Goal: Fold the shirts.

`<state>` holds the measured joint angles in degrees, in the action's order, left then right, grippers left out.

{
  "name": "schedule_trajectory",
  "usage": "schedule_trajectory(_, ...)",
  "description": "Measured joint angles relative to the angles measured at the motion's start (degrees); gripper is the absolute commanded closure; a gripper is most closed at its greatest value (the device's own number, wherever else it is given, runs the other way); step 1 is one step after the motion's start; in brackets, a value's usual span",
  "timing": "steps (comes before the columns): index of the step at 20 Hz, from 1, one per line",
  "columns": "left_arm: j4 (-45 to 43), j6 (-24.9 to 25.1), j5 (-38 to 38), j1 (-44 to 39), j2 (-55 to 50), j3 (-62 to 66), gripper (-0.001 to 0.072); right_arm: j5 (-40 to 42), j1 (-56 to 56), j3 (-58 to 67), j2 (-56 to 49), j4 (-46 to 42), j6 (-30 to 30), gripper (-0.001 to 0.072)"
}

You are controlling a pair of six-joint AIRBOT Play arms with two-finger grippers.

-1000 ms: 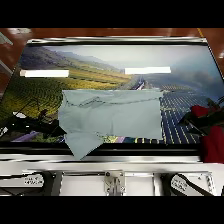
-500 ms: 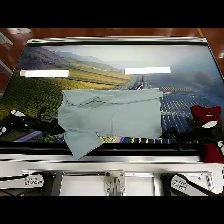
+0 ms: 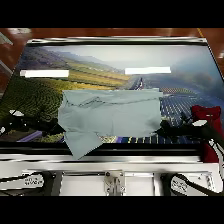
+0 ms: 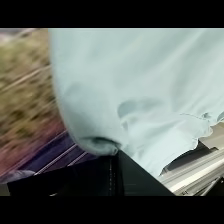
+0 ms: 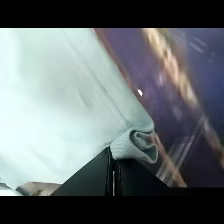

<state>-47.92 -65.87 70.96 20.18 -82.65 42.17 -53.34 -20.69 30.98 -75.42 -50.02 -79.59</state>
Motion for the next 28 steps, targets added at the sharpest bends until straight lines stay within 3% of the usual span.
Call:
schedule_trajectory(4, 0.24, 0.57, 0.17, -0.07, 2.95, 3.96, 0.0674, 1.4, 0.39, 2.51, -0.13, 0.92, 3.19, 0.0652)
schedule_trajectory(7, 0.42, 0.76, 0.37, -0.15, 7.61, 10.49, 0.0674, -3.93, 0.55, 9.25, 2.25, 2.4, 6.03, 0.0653)
schedule_trajectory(11, 3.23, 0.85, -0.24, -0.44, 16.81, 25.44, 0.0672, -9.66, 0.52, 24.55, 11.23, 3.04, 9.94, 0.0653)
schedule_trajectory(14, 7.98, 0.59, -4.5, -0.48, 24.44, 40.68, 0.0673, -8.57, 0.52, 40.35, 20.15, 2.03, 10.54, 0.0653)
schedule_trajectory(17, 9.38, -3.1, -10.43, -0.46, 30.62, 55.32, 0.0674, -6.51, 0.52, 56.46, 27.32, -3.78, 7.43, 0.0653)
schedule_trajectory(20, 5.16, -8.37, -11.74, -0.46, 35.6, 66.71, 0.0674, -7.1, 0.44, 69.4, 32.92, -12.96, 3.45, 0.0653)
schedule_trajectory(23, -1.38, -13.4, -8.52, -0.46, 40.61, 72.13, 0.0674, -12.44, 0.44, 76.15, 37.44, -20.31, 0.55, 0.0652)
schedule_trajectory(28, -12.13, -17.62, 0.7, -0.46, 46.47, 74.75, 0.0673, -23.41, 0.46, 79.43, 41.94, -29.57, -1.25, 0.0653)
